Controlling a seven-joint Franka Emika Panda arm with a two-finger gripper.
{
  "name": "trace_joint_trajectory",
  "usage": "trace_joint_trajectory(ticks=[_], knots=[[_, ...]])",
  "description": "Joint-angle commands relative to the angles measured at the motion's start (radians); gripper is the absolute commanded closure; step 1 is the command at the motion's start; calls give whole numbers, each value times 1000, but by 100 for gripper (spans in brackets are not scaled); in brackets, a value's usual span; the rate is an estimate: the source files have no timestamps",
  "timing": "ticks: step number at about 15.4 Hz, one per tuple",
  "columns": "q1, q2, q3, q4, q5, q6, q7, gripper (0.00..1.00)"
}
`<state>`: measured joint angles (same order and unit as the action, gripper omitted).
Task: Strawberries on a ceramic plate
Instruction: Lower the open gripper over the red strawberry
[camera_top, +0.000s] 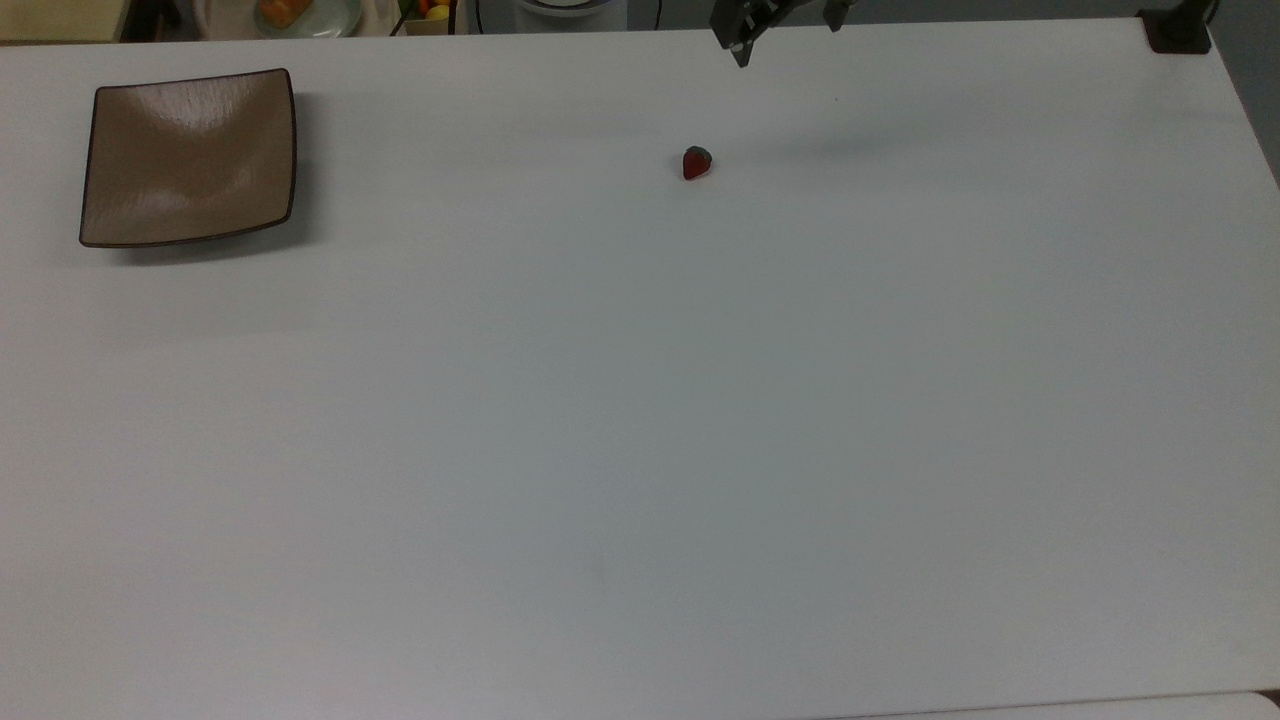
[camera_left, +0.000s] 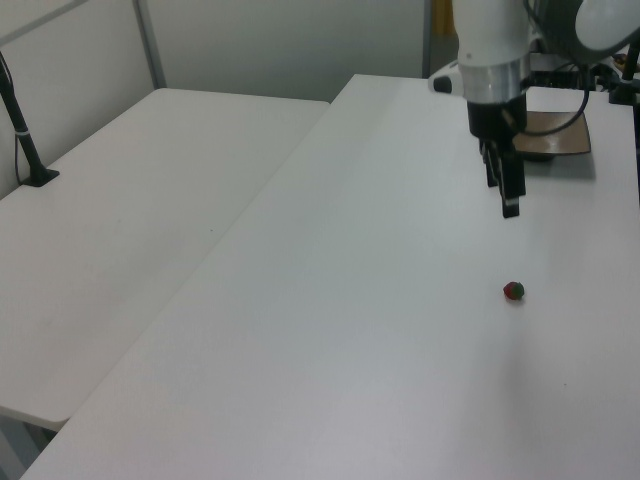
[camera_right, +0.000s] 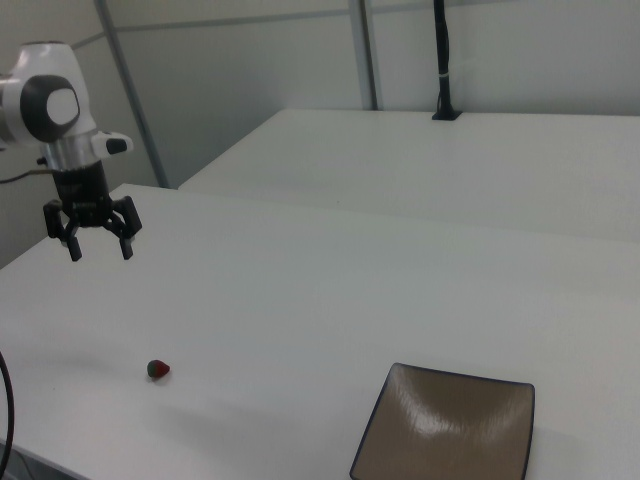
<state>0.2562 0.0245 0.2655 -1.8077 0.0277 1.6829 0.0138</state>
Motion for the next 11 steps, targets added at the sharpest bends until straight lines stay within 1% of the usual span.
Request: trace_joint_trajectory(ticks=[1,5,8,11], knots=[[9,-9,12,-110,6,119,37,0],[2,-9,12,-179,6,173,35,0],[-6,-6,12,-254,-5,221,34,0],[-20,29,12,-277,-9,273,34,0]])
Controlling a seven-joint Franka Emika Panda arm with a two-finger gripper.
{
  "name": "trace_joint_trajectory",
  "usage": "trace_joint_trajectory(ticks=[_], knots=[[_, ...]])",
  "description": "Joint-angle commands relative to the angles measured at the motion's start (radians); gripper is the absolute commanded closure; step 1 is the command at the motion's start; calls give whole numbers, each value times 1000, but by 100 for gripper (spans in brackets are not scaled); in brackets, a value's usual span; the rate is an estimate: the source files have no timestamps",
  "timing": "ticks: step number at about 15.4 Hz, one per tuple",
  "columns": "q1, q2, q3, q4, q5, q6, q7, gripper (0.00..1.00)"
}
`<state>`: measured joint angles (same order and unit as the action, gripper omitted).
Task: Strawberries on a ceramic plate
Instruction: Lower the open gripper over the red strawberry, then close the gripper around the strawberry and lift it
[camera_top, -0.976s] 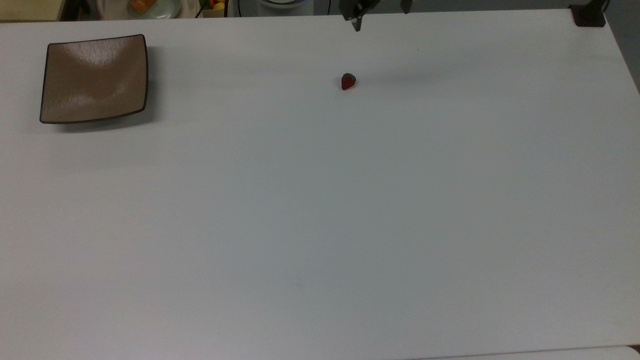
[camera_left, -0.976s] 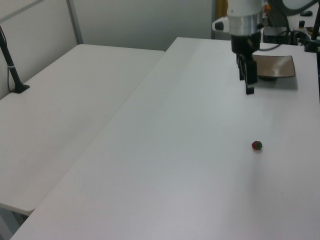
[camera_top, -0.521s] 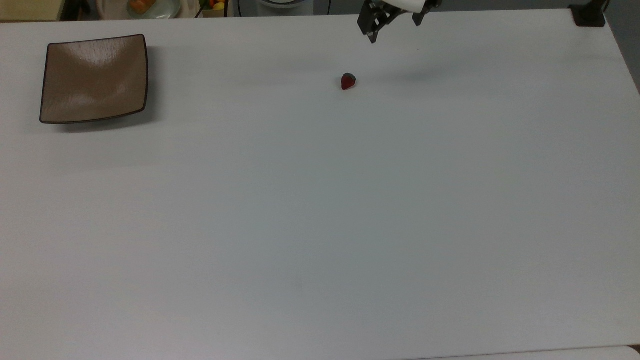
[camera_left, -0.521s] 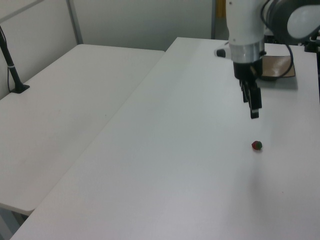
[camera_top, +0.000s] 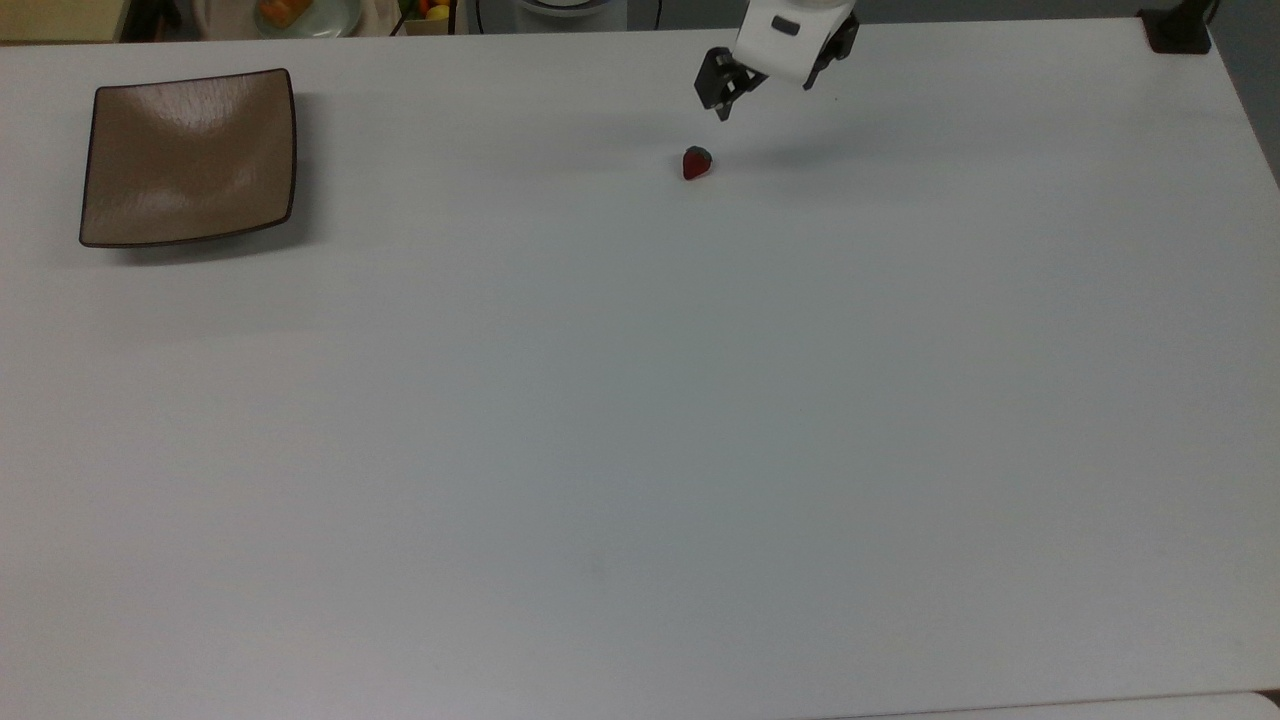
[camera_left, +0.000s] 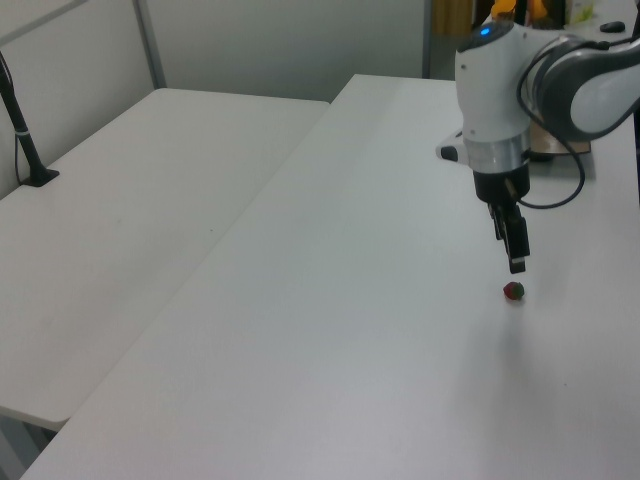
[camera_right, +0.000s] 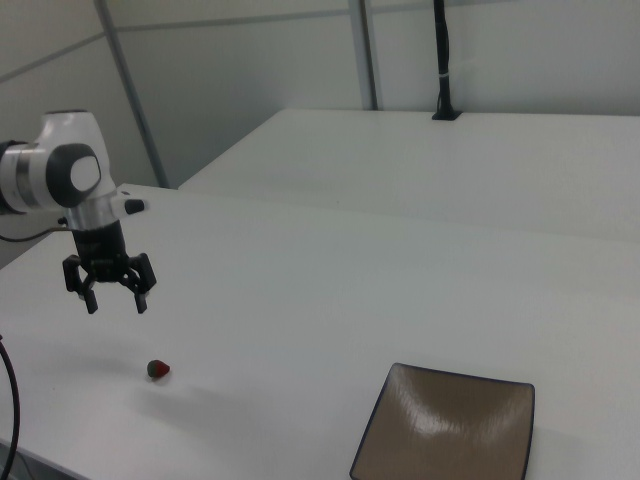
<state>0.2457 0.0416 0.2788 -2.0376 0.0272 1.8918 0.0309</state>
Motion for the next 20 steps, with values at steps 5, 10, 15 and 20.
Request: trace_joint_trajectory(ticks=[5,10,15,20], knots=[[-31,46,-7,-82,-53,98,6,0],[-43,78,-15,-105,-98,145,-3,0],[-48,115,-23,-108,-121,147,-49,14],[-48,133,-23,-110,-141,145,-81,30]])
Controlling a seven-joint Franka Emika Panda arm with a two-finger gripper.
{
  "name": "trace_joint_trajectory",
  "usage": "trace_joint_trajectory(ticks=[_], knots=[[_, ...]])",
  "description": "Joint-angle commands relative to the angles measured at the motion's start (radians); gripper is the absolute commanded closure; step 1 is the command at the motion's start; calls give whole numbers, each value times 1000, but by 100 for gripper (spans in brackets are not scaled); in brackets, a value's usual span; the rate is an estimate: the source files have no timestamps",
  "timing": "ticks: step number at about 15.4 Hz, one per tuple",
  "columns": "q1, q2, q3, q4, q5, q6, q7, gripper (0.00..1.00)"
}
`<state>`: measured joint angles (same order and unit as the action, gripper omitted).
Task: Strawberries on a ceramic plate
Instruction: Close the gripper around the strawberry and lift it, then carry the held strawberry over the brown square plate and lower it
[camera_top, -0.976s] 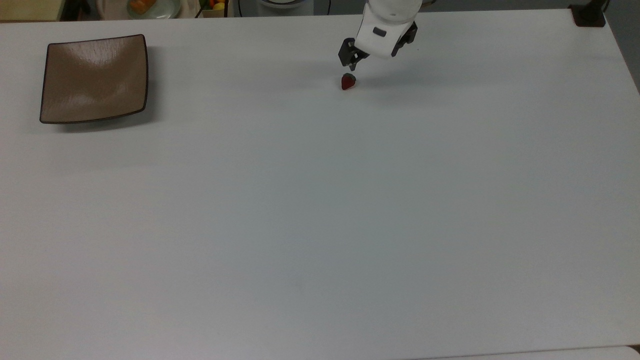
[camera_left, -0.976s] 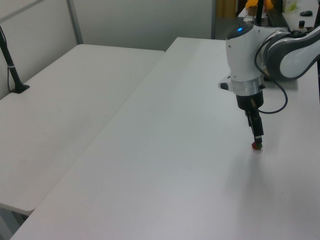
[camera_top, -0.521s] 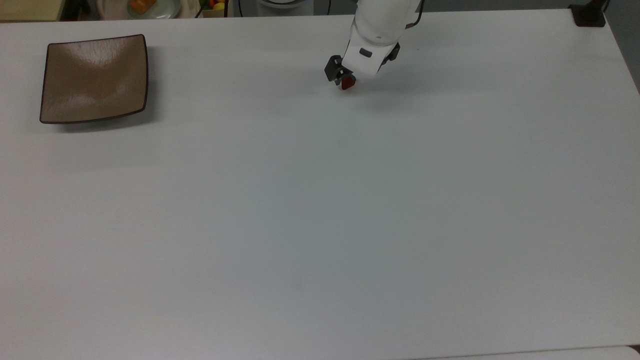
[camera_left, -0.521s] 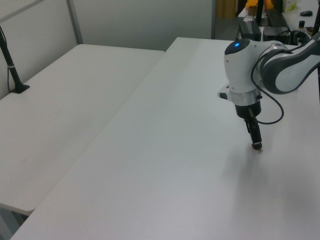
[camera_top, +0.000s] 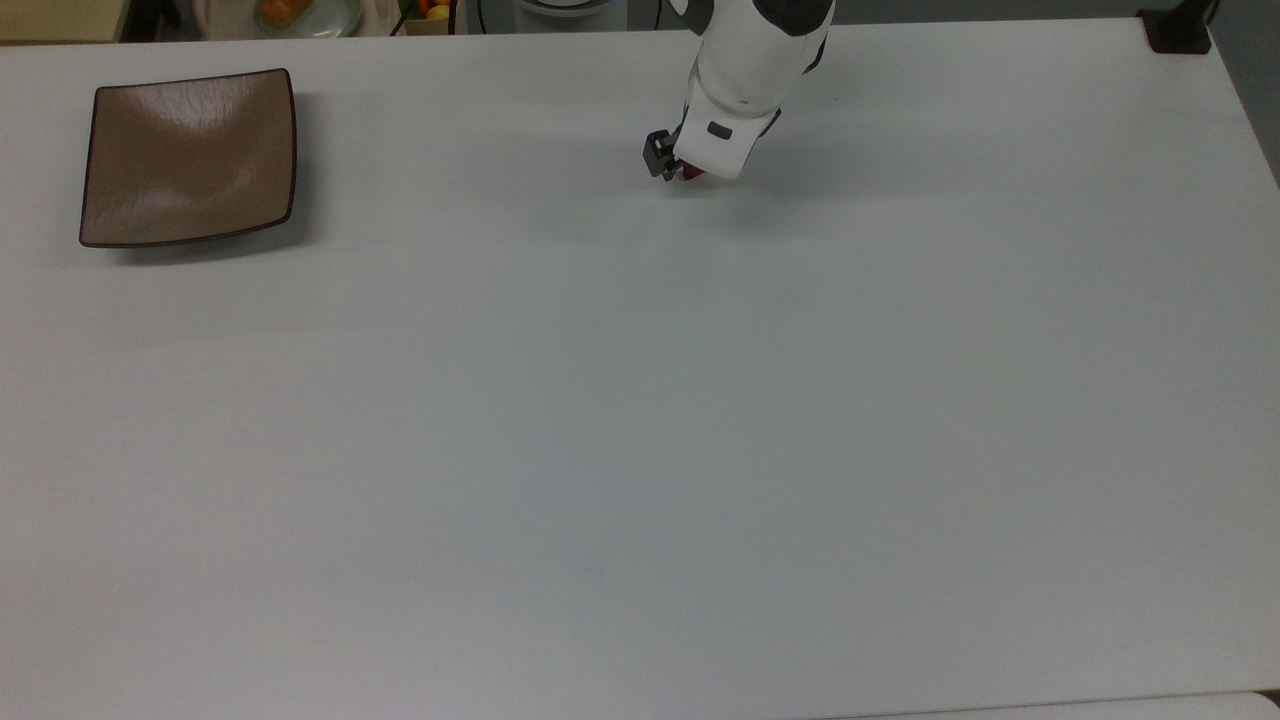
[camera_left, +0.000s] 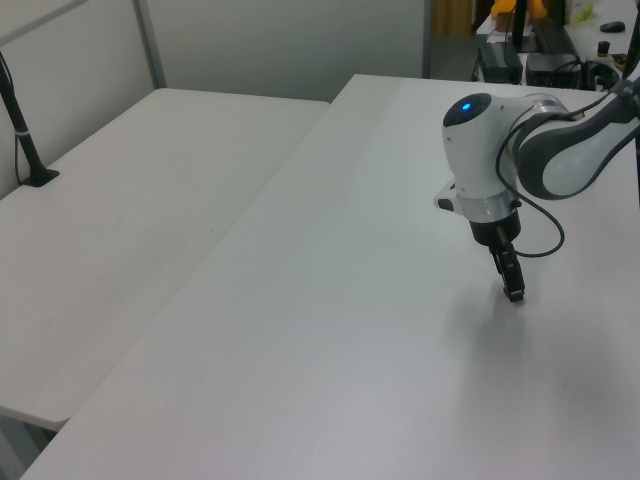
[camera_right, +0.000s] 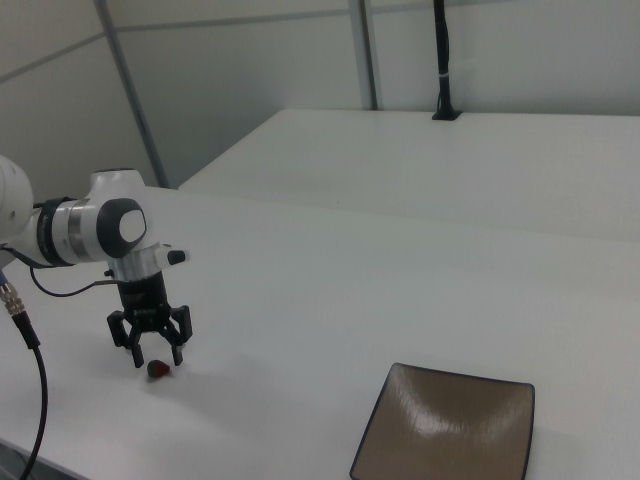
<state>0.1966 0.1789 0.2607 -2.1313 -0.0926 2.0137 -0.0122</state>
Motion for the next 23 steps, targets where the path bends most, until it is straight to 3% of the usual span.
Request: trace_joint_trajectory(ticks=[1,5,7,13,20,23], knots=[[1,-4,-4,-16,-21,22,-49,37],[1,-4,-4,-16,-21,22,-77,70],[0,-4,-4,-16,-21,20,-77,77],[-22,-18,-11,-6,-16,10,-77,84],[-23,-47,-112,126,22,-154,-187,84],[-23,-82,-165,131,39,-173,-265,84]])
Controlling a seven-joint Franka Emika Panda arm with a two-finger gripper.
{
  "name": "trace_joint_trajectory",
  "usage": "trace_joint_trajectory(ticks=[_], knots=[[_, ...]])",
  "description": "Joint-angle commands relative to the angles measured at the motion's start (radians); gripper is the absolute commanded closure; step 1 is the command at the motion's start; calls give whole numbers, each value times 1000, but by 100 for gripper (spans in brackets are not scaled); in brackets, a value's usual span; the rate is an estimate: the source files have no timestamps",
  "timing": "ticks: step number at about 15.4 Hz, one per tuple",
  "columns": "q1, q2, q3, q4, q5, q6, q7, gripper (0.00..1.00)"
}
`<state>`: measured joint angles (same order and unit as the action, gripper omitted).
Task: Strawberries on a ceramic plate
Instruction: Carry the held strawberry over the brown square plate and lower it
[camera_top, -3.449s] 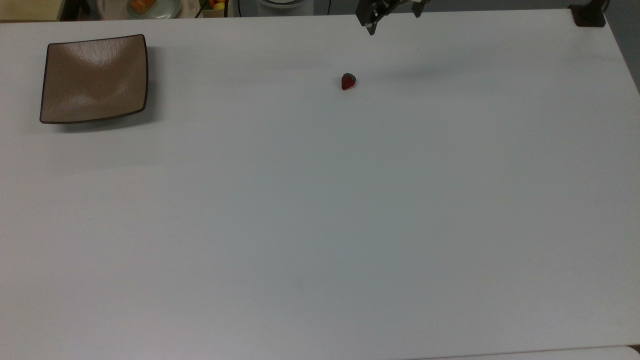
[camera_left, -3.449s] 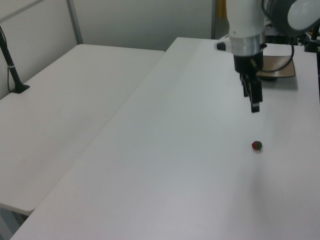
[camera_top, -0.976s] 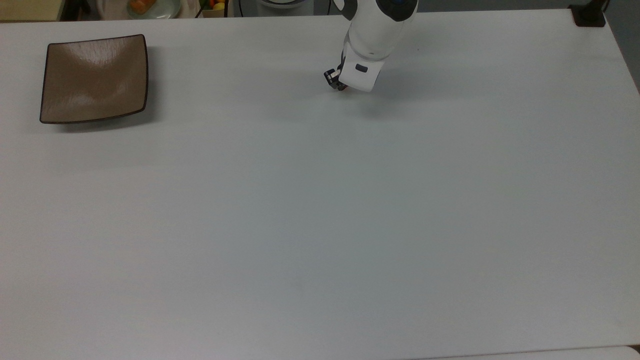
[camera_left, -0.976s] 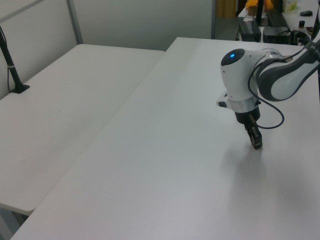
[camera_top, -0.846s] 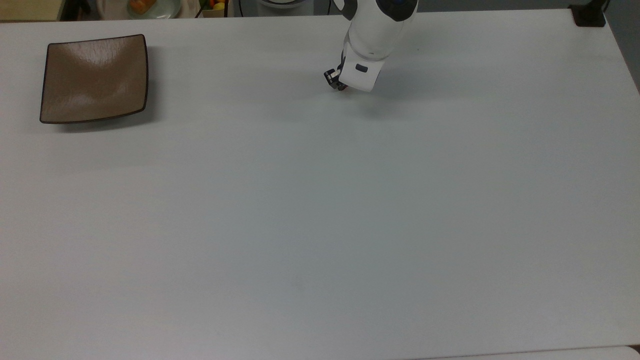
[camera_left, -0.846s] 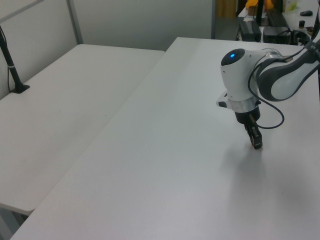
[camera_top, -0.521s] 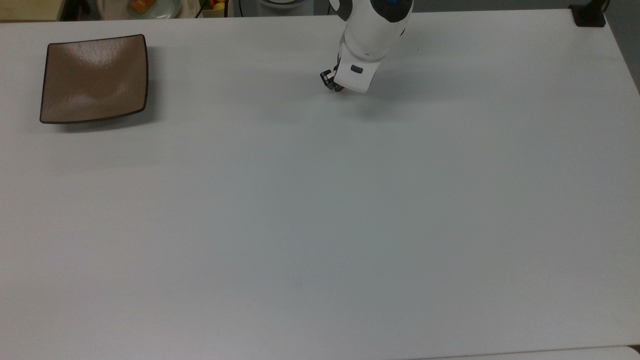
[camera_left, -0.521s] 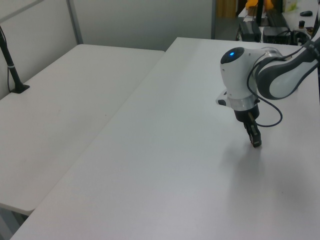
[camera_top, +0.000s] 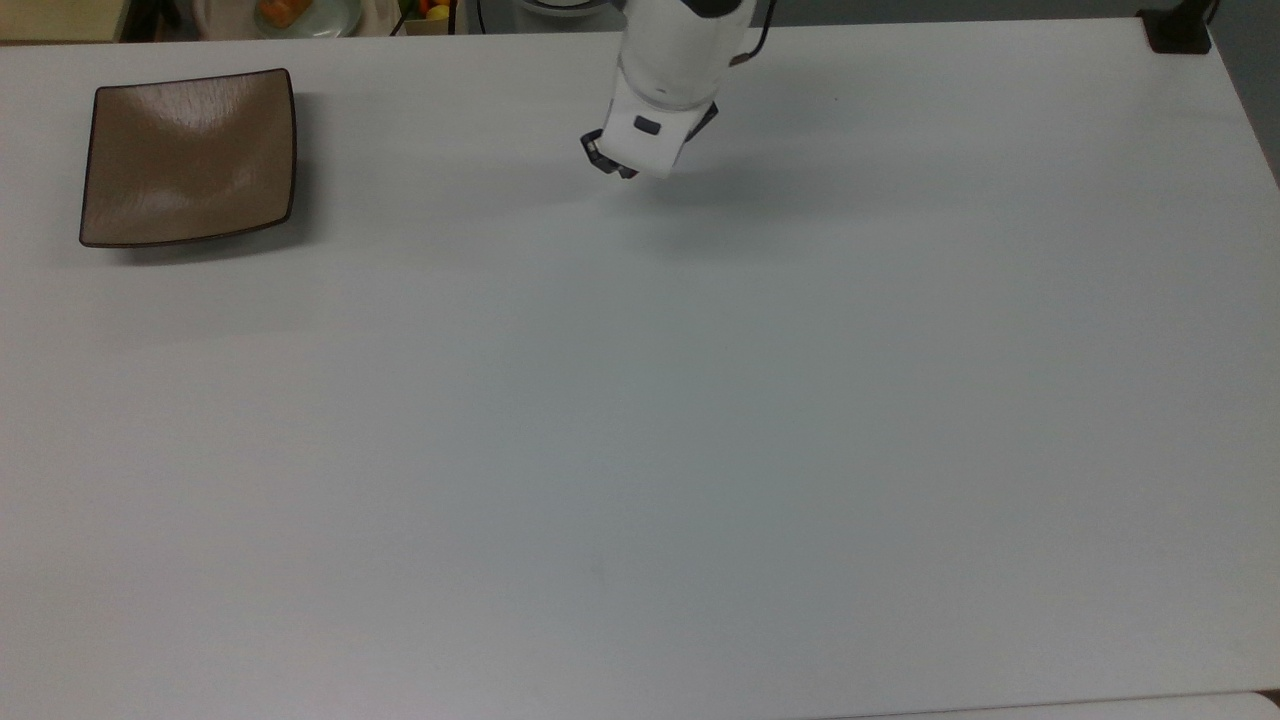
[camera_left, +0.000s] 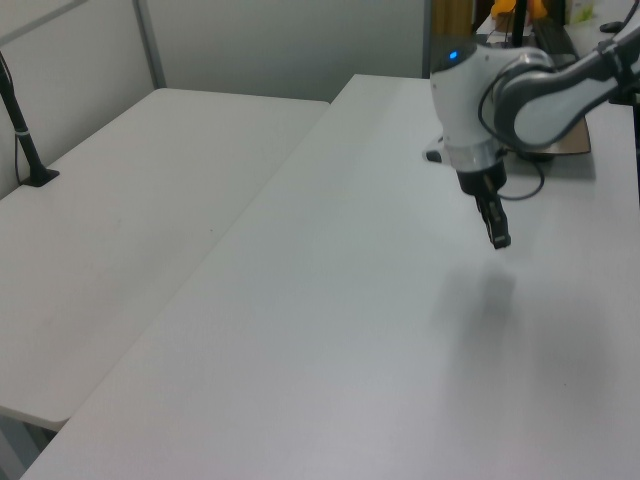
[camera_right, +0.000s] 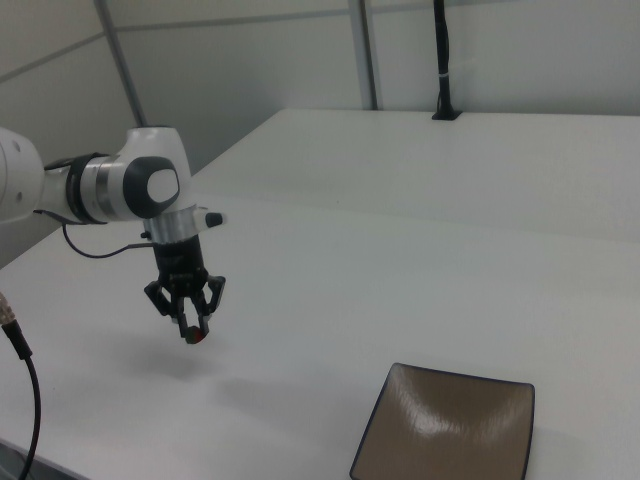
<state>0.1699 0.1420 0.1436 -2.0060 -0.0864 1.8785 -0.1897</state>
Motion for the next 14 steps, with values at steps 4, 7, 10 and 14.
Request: trace_joint_trajectory(ticks=[4,7,10,14], knots=[[-13,-87,-145,36,66,-90,-213,84],[-13,-88,-235,85,83,-156,-321,84],[-15,-99,-370,101,88,-148,-428,84],[-15,-98,-487,101,94,-104,-510,84]])
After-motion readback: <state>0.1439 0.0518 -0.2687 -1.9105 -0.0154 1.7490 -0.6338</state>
